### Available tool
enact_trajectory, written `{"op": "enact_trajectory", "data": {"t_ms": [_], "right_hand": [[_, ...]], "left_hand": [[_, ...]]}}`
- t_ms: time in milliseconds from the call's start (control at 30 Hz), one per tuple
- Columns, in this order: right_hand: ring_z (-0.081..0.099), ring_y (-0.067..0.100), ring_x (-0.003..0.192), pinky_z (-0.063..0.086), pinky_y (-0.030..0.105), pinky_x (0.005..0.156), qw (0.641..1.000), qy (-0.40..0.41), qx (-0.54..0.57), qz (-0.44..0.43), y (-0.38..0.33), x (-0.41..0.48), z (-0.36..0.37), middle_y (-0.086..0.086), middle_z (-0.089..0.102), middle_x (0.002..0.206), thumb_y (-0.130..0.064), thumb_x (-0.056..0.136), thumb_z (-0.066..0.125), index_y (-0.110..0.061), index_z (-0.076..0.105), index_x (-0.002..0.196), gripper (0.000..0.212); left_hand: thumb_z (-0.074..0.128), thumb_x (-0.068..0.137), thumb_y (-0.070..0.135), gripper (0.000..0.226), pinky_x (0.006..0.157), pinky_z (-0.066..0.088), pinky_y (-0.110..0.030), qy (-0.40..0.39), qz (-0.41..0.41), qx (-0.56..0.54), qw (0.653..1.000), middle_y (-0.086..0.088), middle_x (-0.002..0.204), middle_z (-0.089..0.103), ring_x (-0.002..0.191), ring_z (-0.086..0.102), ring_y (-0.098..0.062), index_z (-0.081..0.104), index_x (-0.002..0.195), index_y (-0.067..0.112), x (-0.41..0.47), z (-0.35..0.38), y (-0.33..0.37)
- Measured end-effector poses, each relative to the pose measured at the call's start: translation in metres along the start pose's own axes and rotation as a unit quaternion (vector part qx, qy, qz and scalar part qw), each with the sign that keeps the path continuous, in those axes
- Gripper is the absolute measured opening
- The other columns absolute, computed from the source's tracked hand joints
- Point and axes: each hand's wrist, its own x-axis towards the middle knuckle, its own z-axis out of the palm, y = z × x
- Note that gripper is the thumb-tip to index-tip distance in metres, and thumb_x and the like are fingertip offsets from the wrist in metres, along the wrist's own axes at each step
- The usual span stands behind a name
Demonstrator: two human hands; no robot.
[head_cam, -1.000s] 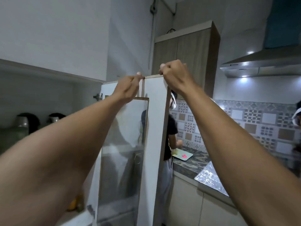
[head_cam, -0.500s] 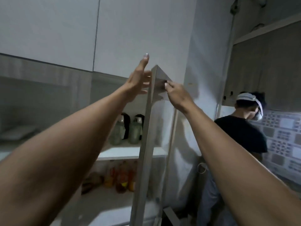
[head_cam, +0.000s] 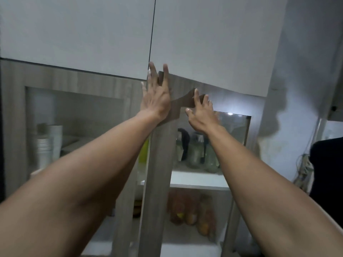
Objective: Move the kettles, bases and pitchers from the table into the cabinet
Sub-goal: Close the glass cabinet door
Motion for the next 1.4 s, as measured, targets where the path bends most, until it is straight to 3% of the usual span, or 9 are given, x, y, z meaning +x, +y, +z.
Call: {"op": "enact_trajectory", "data": {"t_ms": [100, 233, 467, 600, 967, 1167, 1400], "right_hand": [[-0.010, 0.034, 0.154, -0.001, 0.066, 0.119, 1.000, 0.000, -0.002, -0.009, 0.007, 0.020, 0.017, 0.012, -0.017, 0.167, -0.053, 0.104, 0.030, -0.040, -0.017, 0.156, 0.071], [-0.013, 0.035, 0.154, -0.004, 0.066, 0.118, 1.000, -0.008, -0.018, 0.000, 0.029, 0.052, 0.034, 0.013, -0.021, 0.165, -0.053, 0.104, 0.026, -0.040, -0.018, 0.156, 0.070], [-0.015, 0.032, 0.153, -0.003, 0.065, 0.119, 0.999, -0.001, -0.038, -0.023, 0.067, 0.101, 0.064, 0.007, -0.026, 0.164, -0.049, 0.105, 0.029, -0.037, -0.015, 0.157, 0.070], [-0.013, 0.032, 0.154, -0.002, 0.061, 0.120, 0.998, 0.021, -0.056, -0.029, 0.076, 0.118, 0.081, 0.012, -0.021, 0.165, -0.048, 0.105, 0.030, -0.032, -0.013, 0.158, 0.070], [-0.016, 0.034, 0.152, -0.002, 0.059, 0.122, 0.998, 0.039, -0.034, -0.036, 0.085, 0.140, 0.101, 0.013, -0.021, 0.164, -0.046, 0.105, 0.030, -0.031, -0.010, 0.159, 0.069], [-0.016, 0.036, 0.152, 0.001, 0.059, 0.123, 0.998, 0.041, -0.030, -0.032, 0.084, 0.141, 0.104, 0.015, -0.020, 0.165, -0.043, 0.105, 0.035, -0.028, -0.009, 0.160, 0.072], [-0.004, 0.038, 0.154, 0.010, 0.055, 0.124, 0.998, 0.058, -0.030, -0.012, 0.076, 0.136, 0.101, 0.019, -0.010, 0.167, -0.038, 0.103, 0.042, -0.024, 0.000, 0.161, 0.073]], "left_hand": [[0.033, 0.105, 0.016, 0.070, 0.113, -0.016, -0.056, 0.024, -0.004, 0.101, 0.995, -0.024, 0.157, -0.028, 0.147, -0.022, -0.039, -0.015, 0.155, 0.019, 0.006, 0.021, -0.014], [0.027, 0.105, 0.016, 0.067, 0.111, -0.021, -0.053, -0.023, -0.004, 0.169, 0.985, -0.020, 0.158, -0.028, 0.146, -0.026, -0.038, -0.019, 0.153, 0.009, 0.013, 0.065, -0.029], [0.021, 0.106, 0.038, 0.068, 0.121, -0.008, -0.049, -0.079, -0.027, 0.162, 0.983, -0.020, 0.158, -0.027, 0.146, -0.025, -0.035, -0.015, 0.153, 0.005, 0.027, 0.124, -0.058], [0.019, 0.104, 0.049, 0.072, 0.122, -0.001, -0.046, -0.104, -0.026, 0.125, 0.986, -0.016, 0.159, -0.025, 0.147, -0.023, -0.031, -0.010, 0.155, 0.009, 0.027, 0.149, -0.073], [0.025, 0.102, 0.052, 0.073, 0.120, -0.001, -0.042, -0.096, -0.036, 0.095, 0.990, -0.011, 0.161, -0.024, 0.147, -0.023, -0.027, -0.007, 0.156, 0.014, 0.041, 0.184, -0.090], [0.028, 0.103, 0.049, 0.070, 0.120, 0.010, -0.045, -0.080, -0.045, 0.098, 0.991, -0.010, 0.163, -0.018, 0.149, -0.018, -0.027, -0.001, 0.157, 0.017, 0.042, 0.187, -0.089], [0.028, 0.102, 0.051, 0.069, 0.118, 0.006, -0.042, -0.089, -0.021, 0.141, 0.986, -0.014, 0.164, -0.009, 0.151, -0.008, -0.032, 0.004, 0.158, 0.018, 0.042, 0.180, -0.090]]}}
